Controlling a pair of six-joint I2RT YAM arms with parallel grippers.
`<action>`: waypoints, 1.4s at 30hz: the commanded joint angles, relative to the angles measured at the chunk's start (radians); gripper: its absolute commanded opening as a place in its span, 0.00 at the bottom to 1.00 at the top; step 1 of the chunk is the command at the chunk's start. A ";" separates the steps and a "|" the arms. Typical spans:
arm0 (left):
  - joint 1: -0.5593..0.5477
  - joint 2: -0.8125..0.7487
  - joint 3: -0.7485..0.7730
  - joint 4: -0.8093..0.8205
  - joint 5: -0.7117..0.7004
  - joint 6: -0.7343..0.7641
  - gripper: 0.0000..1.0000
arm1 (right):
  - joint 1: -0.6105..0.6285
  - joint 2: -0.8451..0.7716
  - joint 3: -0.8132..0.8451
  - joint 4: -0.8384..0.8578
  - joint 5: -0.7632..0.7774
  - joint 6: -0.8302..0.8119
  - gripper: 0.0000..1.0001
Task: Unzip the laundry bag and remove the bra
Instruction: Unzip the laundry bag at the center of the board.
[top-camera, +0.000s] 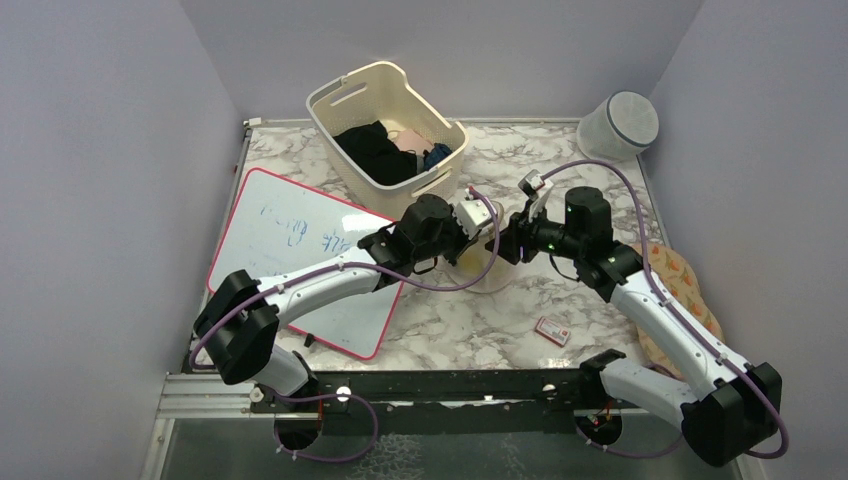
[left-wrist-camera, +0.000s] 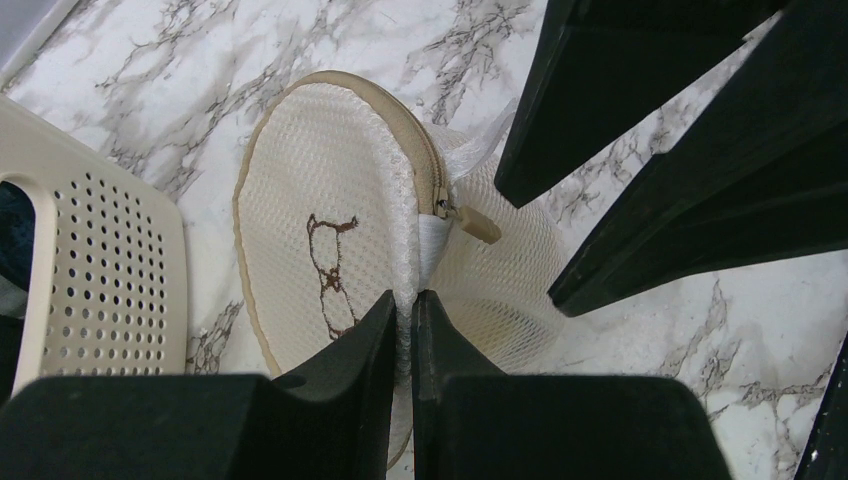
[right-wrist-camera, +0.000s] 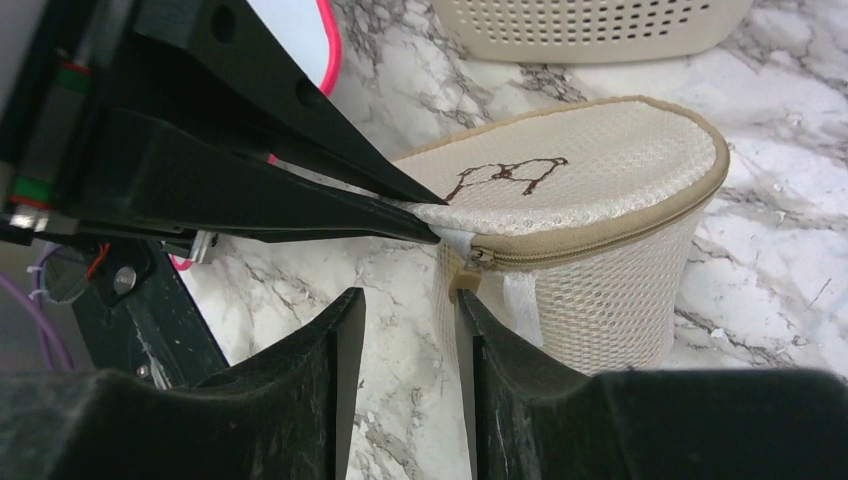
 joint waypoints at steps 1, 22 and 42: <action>0.003 0.008 0.033 -0.004 0.090 -0.032 0.00 | 0.022 0.021 0.041 0.010 0.064 -0.010 0.36; 0.003 0.014 0.040 -0.016 0.141 -0.025 0.00 | 0.029 0.053 0.037 0.000 0.237 0.007 0.35; 0.004 0.018 0.050 -0.031 0.159 -0.025 0.00 | 0.029 0.067 0.081 -0.076 0.305 -0.015 0.26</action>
